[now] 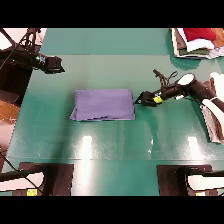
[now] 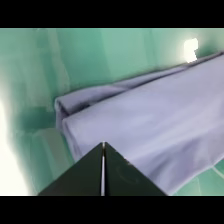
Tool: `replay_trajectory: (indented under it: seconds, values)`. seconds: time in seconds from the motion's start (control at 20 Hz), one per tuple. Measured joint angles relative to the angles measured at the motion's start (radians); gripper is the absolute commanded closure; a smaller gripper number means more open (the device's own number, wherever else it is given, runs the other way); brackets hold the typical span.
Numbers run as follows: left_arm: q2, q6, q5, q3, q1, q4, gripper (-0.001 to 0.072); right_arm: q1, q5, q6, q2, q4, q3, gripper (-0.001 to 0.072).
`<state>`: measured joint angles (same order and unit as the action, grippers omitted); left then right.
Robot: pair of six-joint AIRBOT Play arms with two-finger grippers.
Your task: Fold the shirts.
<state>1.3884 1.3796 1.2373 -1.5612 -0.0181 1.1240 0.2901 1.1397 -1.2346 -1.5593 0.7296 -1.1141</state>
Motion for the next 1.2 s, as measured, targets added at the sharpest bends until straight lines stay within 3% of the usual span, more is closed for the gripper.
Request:
replay_trajectory:
  seconds: [0.25, 0.3, 0.4, 0.45, 0.5, 0.8, 1.0, 1.2]
  values:
    - [0.000, -0.001, -0.033, 0.002, -0.022, -0.005, 0.0680, 0.051, -0.011, 0.076, -0.149, -0.174, -0.053, 0.0090]
    - [0.000, -0.001, -0.034, 0.003, -0.024, -0.005, 0.0681, 0.073, -0.008, 0.088, -0.185, -0.209, -0.081, 0.0124]
    - [0.000, -0.001, -0.039, 0.003, -0.026, -0.005, 0.0681, 0.116, -0.008, 0.102, -0.250, -0.253, -0.141, 0.0329]
    - [0.000, -0.001, -0.040, 0.003, -0.026, -0.005, 0.0681, 0.136, -0.009, 0.107, -0.276, -0.260, -0.172, 0.0490]
    - [0.000, 0.000, -0.040, 0.003, -0.026, -0.005, 0.0681, 0.157, -0.010, 0.114, -0.301, -0.265, -0.204, 0.0699]
    - [0.000, 0.000, -0.017, 0.003, -0.028, -0.007, 0.0681, 0.156, 0.017, 0.133, -0.306, -0.298, -0.330, 0.0697]
    - [0.000, 0.001, 0.001, 0.003, -0.028, -0.023, 0.0681, -0.006, 0.027, 0.114, -0.170, -0.294, -0.319, 0.0697]
    - [0.000, 0.001, 0.002, 0.003, -0.029, -0.073, 0.0682, -0.234, 0.040, 0.085, -0.016, -0.188, -0.308, 0.0698]
